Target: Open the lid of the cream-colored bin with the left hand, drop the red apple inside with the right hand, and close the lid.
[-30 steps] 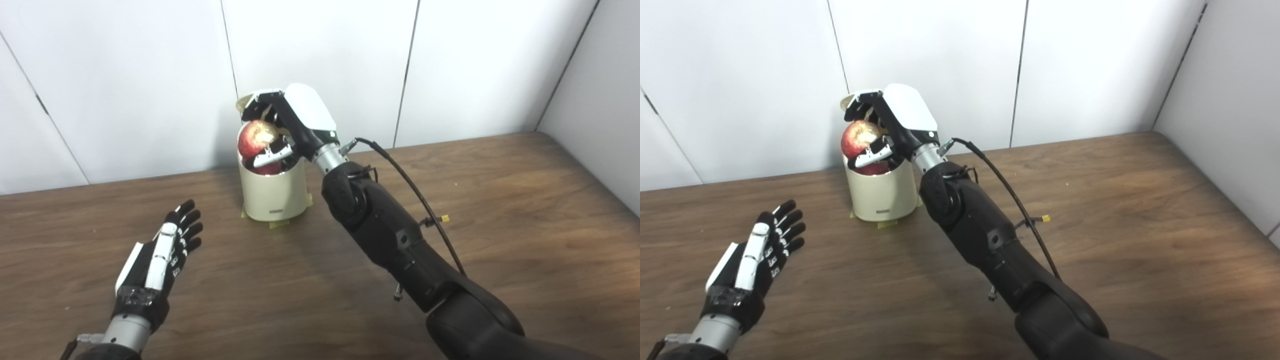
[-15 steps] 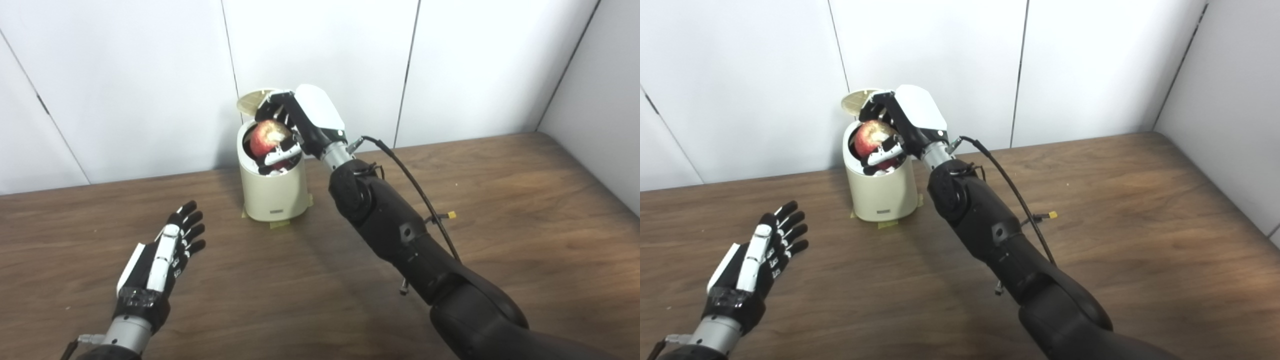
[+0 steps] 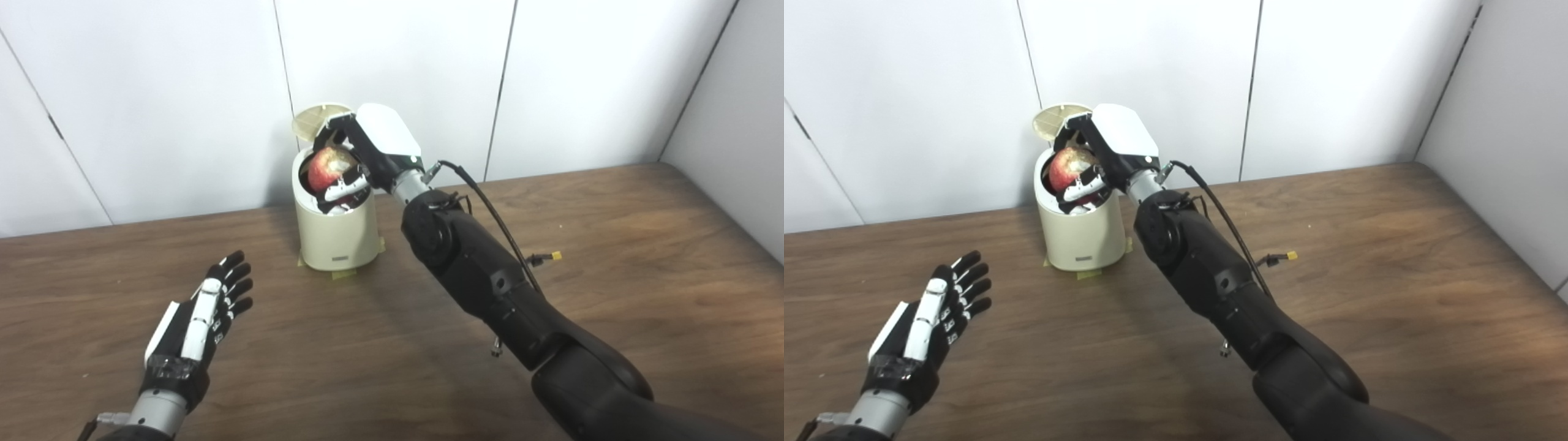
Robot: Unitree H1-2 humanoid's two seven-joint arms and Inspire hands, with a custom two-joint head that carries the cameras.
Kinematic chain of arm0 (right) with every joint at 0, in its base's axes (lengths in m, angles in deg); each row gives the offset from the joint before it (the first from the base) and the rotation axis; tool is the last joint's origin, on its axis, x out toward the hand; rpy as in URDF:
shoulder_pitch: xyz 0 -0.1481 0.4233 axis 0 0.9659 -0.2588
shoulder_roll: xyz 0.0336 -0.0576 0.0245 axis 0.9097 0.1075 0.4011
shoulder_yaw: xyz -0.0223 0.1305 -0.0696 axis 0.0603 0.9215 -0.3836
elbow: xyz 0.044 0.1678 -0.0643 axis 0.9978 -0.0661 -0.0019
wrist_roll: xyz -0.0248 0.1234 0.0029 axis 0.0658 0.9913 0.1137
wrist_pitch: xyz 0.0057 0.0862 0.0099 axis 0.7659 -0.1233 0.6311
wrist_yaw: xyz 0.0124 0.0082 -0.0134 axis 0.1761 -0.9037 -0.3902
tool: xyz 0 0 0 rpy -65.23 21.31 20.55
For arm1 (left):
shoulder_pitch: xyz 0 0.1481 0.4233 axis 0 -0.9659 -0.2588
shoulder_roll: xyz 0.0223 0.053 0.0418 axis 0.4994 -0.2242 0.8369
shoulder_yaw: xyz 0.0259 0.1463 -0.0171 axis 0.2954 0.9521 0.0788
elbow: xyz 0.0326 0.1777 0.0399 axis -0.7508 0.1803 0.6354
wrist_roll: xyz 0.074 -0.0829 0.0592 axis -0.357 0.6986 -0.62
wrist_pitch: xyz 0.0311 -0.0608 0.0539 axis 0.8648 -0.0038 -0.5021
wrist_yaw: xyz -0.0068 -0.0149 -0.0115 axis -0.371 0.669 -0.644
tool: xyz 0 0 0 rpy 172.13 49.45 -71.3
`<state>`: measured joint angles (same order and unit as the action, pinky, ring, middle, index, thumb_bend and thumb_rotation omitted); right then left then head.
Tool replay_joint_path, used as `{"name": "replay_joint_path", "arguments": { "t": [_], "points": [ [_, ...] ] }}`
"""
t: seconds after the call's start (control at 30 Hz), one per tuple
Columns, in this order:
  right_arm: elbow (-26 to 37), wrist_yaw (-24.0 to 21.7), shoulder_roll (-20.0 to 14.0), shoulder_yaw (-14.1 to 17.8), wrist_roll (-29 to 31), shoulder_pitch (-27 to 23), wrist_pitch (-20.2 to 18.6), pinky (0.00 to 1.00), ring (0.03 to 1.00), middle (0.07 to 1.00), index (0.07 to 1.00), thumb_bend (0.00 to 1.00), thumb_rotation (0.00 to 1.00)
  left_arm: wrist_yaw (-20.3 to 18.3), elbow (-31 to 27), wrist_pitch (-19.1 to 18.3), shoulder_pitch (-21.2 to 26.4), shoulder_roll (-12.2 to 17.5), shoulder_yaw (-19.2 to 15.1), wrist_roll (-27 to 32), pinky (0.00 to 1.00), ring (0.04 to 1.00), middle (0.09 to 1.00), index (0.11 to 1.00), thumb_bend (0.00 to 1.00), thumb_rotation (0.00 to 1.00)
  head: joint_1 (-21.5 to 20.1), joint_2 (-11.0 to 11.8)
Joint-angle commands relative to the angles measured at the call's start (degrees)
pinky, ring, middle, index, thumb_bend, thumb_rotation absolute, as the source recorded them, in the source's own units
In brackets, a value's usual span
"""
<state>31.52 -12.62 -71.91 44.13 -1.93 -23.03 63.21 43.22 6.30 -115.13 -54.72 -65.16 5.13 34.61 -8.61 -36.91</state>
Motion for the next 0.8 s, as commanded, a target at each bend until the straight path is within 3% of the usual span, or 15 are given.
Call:
{"name": "replay_joint_path", "arguments": {
  "t": [0.0, 0.2, 0.57, 0.67, 0.7, 0.73, 0.77],
  "points": [
    [1.19, -1.46, -0.95, -0.46, -1.03, -2.4, -1.52, 0.85, 0.854, 0.831, 0.666, 0.82, 0.23, 0.07, -1.75, 0.55, 1.29, 0.07, -0.6, -0.46, 0.91, 0.932, 0.945, 0.963, 0.49, 1.0, -0.02, -0.1],
    [2.05, -2.42, -1.18, -0.91, -1.26, -2.34, -2.48, 0.88, 0.867, 0.839, 0.672, 0.84, 0.25, 0.2, -1.56, 0.56, 1.25, -0.33, -0.85, -0.27, 0.91, 0.933, 0.942, 0.957, 0.49, 1.0, 0.03, -0.12],
    [2.41, -1.66, -1.56, -0.57, -0.54, -1.9, -0.82, 0.8, 0.813, 0.779, 0.642, 0.83, 0.21, 0.08, -1.54, 0.56, 1.03, -0.62, -0.89, -0.85, 0.91, 0.93, 0.94, 0.955, 0.49, 1.0, 0.06, -0.3],
    [2.37, 0.15, -1.2, 0.44, 1.04, -1.43, 1.53, 0.7, 0.755, 0.715, 0.622, 0.82, 0.17, -0.07, -1.46, 0.56, 0.96, -0.66, -1.05, -0.68, 0.91, 0.93, 0.94, 0.955, 0.49, 1.0, 0.06, -0.3],
    [2.5, 1.06, -1.0, 1.18, 2.17, -1.1, 2.96, 0.59, 0.658, 0.652, 0.558, 0.67, 0.15, 0.15, -1.58, 0.55, 0.91, -0.65, -0.94, -0.58, 0.92, 0.931, 0.94, 0.955, 0.49, 1.0, 0.04, -0.52],
    [2.69, 1.9, -0.8, 1.9, 3.2, -0.77, 4.24, 0.49, 0.55, 0.544, 0.528, 0.59, 0.06, 0.38, -1.72, 0.55, 0.86, -0.6, -0.81, -0.5, 0.92, 0.931, 0.939, 0.953, 0.49, 1.0, 0.06, -0.53],
    [2.82, 2.39, -0.68, 2.35, 3.85, -0.56, 5.05, 0.44, 0.481, 0.521, 0.531, 0.55, 0.03, 0.54, -1.82, 0.55, 0.84, -0.58, -0.69, -0.46, 0.92, 0.93, 0.938, 0.953, 0.49, 1.0, 0.09, -0.54]
  ]
}}
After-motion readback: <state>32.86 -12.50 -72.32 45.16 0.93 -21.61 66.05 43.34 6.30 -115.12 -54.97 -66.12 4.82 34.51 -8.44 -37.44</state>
